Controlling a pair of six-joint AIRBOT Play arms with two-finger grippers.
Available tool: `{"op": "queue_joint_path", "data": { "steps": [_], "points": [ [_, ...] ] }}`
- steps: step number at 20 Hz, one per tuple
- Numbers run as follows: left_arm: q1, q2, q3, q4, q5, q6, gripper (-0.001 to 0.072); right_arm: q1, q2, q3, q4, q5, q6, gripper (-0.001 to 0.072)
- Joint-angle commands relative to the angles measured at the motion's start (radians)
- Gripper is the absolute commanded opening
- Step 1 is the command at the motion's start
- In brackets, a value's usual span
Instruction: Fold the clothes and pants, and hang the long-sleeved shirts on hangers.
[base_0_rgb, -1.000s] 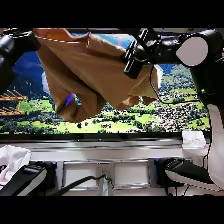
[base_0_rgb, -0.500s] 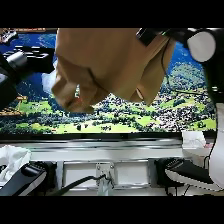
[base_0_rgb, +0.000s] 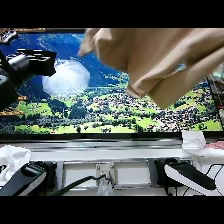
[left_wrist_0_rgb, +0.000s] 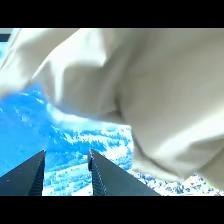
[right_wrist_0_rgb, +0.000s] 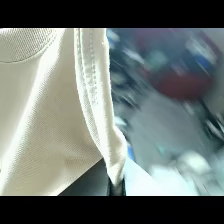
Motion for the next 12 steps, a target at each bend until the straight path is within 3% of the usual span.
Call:
{"op": "queue_joint_path", "data": {
  "steps": [1, 12],
  "points": [
    [0.000, 0.001, 0.000, 0.049, 0.002, 0.000, 0.0293, -0.183, 0.077, 0.003, -0.074, 0.157, 0.160, 0.0026],
    [0.000, 0.001, 0.000, 0.093, 0.002, 0.000, 0.0292, -0.699, 0.167, 0.003, -0.136, 0.188, 0.333, 0.0025]
  ]
}}
